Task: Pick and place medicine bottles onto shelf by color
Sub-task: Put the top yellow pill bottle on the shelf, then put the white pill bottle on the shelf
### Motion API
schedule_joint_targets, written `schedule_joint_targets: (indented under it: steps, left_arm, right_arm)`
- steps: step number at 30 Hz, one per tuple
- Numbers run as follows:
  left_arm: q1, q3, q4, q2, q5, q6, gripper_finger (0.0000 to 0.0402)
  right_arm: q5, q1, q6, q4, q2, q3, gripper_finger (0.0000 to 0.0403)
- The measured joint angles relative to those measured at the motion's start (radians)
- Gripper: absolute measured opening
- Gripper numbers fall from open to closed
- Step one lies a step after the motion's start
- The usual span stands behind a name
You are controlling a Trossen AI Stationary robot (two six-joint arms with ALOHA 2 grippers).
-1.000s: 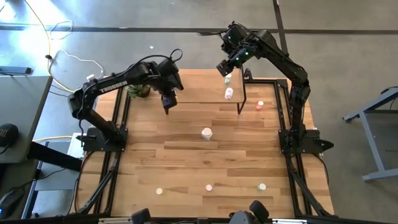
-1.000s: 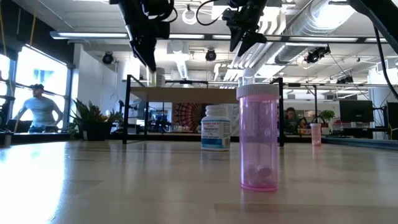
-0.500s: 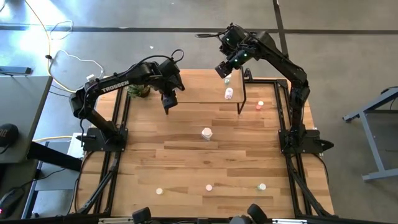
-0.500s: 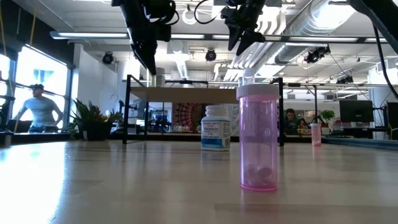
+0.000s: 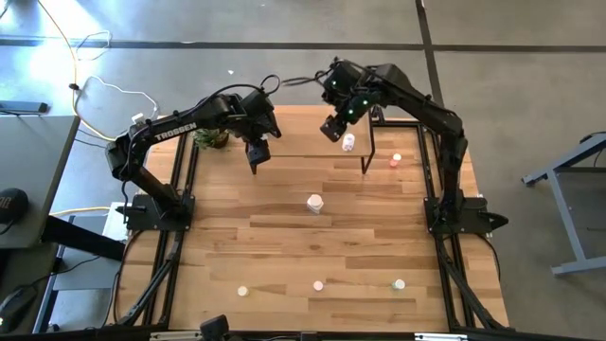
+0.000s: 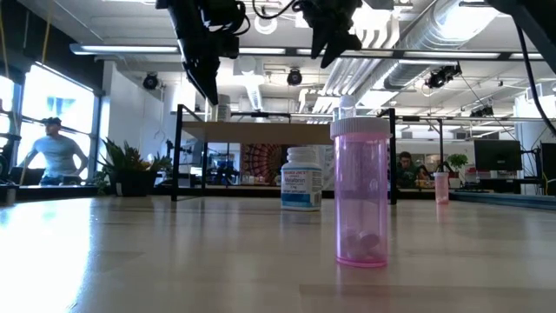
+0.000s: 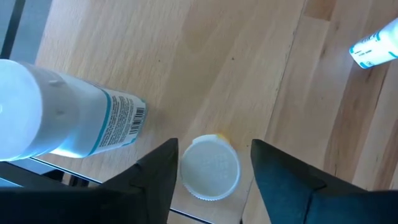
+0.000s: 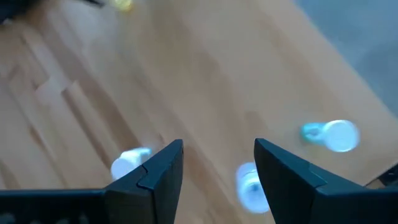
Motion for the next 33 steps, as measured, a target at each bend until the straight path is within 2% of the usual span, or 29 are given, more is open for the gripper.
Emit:
schedule_joint_targets:
  steps: [6, 13, 19, 26, 30, 33]
  left_arm:
    - [0.0, 0.001, 0.0, -0.004, 0.001, 0.011, 0.0197]
    - [0.0, 0.076, -0.026, -0.005, 0.003, 0.016, 0.0197]
    - [0.0, 0.141, -0.103, -0.011, 0.003, 0.016, 0.0197]
    - [0.0, 0.146, -0.14, -0.103, 0.01, -0.019, 0.019]
    - [-0.002, 0.135, -0.137, -0.18, 0.074, -0.062, 0.0185]
    - [-0.005, 0.116, -0.13, -0.231, 0.082, -0.094, 0.0181]
  right_arm:
    - [-0.002, 0.076, 0.033, -0.026, 0.0, 0.0, 0.0188]
    - [0.041, 0.148, 0.073, -0.065, 0.0, 0.0, 0.0188]
    - [0.131, 0.209, 0.071, -0.084, 0.0, 0.0, 0.0188]
    - [0.171, 0.262, 0.062, -0.084, 0.0, -0.031, 0.0188]
    - [0.169, 0.281, 0.064, -0.083, 0.0, -0.083, 0.0188]
    - [0.16, 0.293, 0.079, -0.084, 0.0, -0.143, 0.0188]
